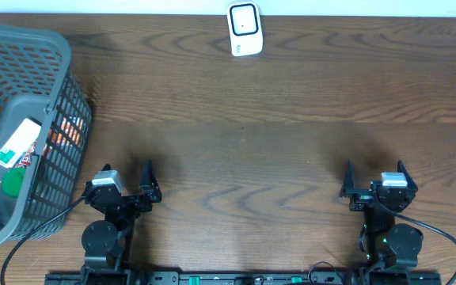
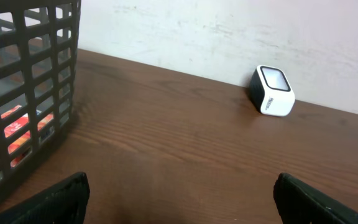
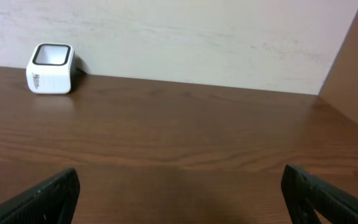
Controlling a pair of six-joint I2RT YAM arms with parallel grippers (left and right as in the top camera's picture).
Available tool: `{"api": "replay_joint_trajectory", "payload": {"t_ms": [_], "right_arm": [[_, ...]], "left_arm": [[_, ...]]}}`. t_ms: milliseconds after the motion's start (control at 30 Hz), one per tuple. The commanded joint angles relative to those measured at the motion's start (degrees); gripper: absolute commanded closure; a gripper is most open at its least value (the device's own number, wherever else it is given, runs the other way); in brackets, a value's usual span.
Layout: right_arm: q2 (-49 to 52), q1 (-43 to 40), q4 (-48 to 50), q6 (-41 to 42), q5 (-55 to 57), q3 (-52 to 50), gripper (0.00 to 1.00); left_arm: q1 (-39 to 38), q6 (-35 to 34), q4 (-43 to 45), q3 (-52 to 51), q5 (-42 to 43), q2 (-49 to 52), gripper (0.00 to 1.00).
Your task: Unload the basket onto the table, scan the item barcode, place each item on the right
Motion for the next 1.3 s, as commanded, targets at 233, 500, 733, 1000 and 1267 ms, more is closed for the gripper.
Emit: {"api": "replay_joint_trajectory", "payload": {"t_ms": [233, 500, 733, 1000, 1267], "right_arm": [[0.2, 0.4, -0.1, -0.8, 0.7, -0.1, 0.01], [0.2, 0.4, -0.1, -0.8, 0.7, -0.1, 0.01], [0.2, 0.4, -0.1, -0.8, 0.7, -0.1, 0.01], [0.2, 0.4, -0.1, -0.8, 0.7, -0.1, 0.01], [0.2, 0.4, -0.1, -0.8, 0.7, -0.1, 0.01]], "left_arm": [[0.0, 1.0, -0.5, -1.8, -0.6, -0.4, 0.05], [0.0, 1.0, -0.5, -1.8, -0.6, -0.4, 0.05], [0.0, 1.0, -0.5, -1.8, -0.6, -0.4, 0.05], [0.0, 1.6, 0.0, -1.8, -1.7, -0.4, 0.05], [0.0, 1.9, -0.1, -1.8, -5.3, -0.4, 0.05]]}}
